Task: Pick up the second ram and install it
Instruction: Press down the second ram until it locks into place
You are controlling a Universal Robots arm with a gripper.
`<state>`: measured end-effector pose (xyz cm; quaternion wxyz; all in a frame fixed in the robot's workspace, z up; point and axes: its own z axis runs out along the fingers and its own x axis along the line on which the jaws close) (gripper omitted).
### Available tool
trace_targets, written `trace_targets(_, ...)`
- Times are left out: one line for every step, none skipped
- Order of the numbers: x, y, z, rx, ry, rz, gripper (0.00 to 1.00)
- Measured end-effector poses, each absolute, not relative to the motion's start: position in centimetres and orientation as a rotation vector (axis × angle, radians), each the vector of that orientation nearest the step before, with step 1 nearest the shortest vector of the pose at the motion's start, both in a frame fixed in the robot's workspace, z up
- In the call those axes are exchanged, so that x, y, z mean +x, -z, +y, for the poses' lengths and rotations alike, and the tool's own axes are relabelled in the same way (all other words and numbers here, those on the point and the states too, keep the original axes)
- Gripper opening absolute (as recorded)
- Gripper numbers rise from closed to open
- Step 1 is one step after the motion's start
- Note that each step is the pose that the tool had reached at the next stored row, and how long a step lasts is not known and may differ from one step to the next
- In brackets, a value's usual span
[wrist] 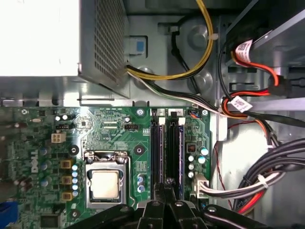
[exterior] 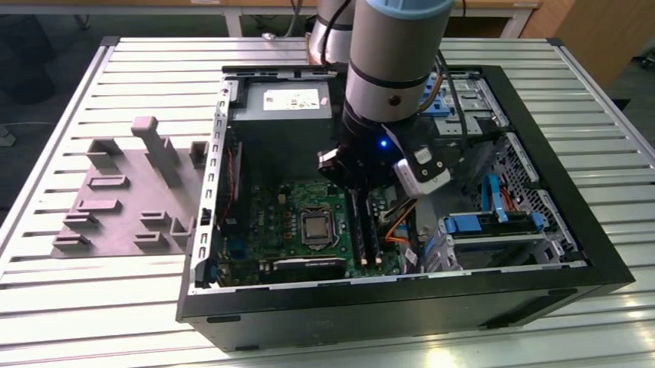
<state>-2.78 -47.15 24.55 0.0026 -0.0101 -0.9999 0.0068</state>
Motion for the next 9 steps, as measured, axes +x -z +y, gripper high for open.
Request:
trace_targets(-2.78,-24.69,-47.16,-0.032,-0.021,-3.136,0.11)
trace_targets(-2.77,-24.74,-47.15,-0.032,-0.021,-3.136,0.11)
trace_targets(-2.77,-24.74,-47.15,-0.031,-0.021,-3.136,0.11)
trace_targets(-2.77,-24.74,-47.15,-0.032,-0.020,-3.136,0.11)
trace_targets(-2.78,-24.76,-47.15,-0.032,-0.021,-3.136,0.11)
trace_targets(-2.78,-24.82,-47.15,-0.032,-0.021,-3.136,0.11)
trace_targets(-2.78,-24.87,-47.16,-0.032,-0.021,-3.136,0.11)
trace_targets(-2.78,-24.88,-47.15,-0.032,-0.021,-3.136,0.11)
trace_targets(-2.77,-24.89,-47.15,-0.032,-0.021,-3.136,0.11)
